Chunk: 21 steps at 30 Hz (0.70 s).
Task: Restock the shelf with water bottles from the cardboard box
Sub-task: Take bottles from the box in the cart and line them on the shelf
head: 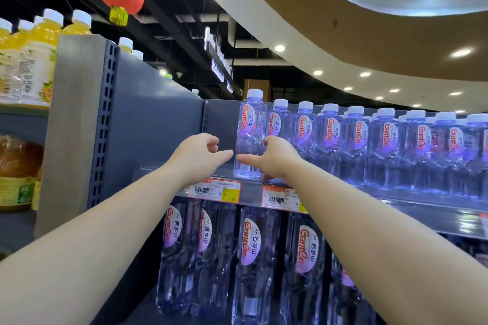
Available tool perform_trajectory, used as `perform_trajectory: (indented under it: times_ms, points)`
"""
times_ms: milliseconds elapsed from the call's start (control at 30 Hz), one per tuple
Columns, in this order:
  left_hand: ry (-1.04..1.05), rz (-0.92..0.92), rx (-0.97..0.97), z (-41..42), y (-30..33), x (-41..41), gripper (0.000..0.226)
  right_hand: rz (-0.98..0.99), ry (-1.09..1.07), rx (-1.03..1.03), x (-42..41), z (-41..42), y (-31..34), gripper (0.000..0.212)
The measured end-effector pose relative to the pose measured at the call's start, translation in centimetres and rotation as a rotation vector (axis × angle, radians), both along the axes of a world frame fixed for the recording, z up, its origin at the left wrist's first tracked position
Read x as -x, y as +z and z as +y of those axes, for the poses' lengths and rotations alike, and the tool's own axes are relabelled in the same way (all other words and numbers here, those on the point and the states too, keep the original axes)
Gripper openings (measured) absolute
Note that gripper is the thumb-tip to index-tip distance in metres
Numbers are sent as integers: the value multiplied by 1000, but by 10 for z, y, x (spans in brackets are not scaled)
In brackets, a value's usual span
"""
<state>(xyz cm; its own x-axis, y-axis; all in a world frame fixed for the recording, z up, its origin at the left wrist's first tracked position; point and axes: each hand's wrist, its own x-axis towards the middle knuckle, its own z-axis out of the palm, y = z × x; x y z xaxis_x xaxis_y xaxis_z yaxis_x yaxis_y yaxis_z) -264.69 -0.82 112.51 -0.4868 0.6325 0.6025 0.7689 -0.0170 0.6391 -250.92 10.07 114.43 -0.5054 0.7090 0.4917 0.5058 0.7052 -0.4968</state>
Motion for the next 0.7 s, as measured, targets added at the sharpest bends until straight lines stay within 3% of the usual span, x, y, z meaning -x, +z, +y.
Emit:
perform_trajectory:
  times_ms: [333,700]
  points:
    - [-9,7,-13,-3,-1,-2,59,15,39,-14,1,-5,-1,93]
    - [-9,89,85,-2,0,-10,64,-28,16,-40,-2,-8,-1,92]
